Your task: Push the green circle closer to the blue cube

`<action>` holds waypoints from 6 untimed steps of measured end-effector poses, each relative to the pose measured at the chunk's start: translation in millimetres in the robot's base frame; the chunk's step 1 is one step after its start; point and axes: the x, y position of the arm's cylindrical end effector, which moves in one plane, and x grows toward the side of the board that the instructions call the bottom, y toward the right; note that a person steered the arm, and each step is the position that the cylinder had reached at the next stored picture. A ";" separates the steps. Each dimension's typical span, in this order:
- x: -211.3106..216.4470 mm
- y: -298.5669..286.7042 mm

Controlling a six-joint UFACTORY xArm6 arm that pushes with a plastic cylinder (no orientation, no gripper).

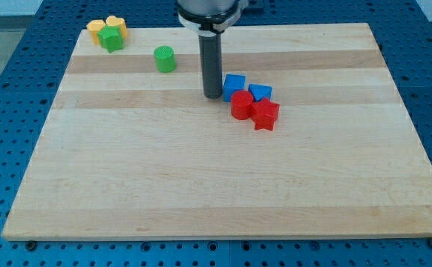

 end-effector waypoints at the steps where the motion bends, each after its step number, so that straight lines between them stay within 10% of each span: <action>1: -1.9 14.1; 6: -9.8 -57.6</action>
